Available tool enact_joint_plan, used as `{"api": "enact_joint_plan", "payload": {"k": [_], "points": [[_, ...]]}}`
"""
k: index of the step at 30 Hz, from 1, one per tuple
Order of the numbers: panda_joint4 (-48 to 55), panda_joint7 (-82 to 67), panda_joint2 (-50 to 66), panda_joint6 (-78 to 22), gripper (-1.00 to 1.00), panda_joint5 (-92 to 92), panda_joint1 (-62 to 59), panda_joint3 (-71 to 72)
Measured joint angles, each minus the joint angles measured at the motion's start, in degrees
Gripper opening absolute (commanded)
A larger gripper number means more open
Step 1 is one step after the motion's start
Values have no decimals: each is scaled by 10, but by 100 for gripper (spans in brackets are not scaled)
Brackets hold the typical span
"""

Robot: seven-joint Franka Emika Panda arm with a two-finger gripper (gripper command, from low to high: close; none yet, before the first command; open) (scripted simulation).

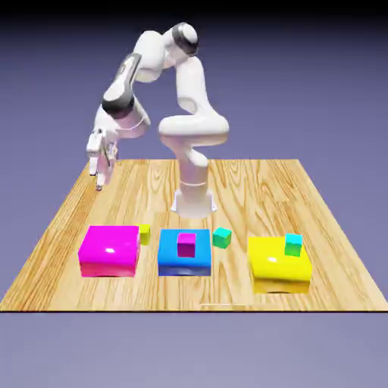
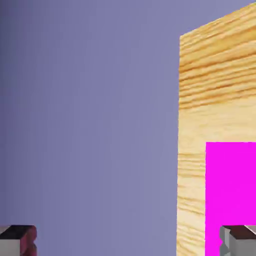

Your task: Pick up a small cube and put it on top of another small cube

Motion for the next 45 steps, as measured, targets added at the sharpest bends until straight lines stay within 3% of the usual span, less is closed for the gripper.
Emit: {"api": "enact_joint_plan", "payload": {"k": [22,34,35,45], "points": [[-33,-163,-96,22,0,536,39,-457],[34,-249,-72,-118,0,635,278,-634],[38,-253,-70,-126,-100,639,292,-643],[-10,-196,-89,-28,-100,579,126,-527]]}}
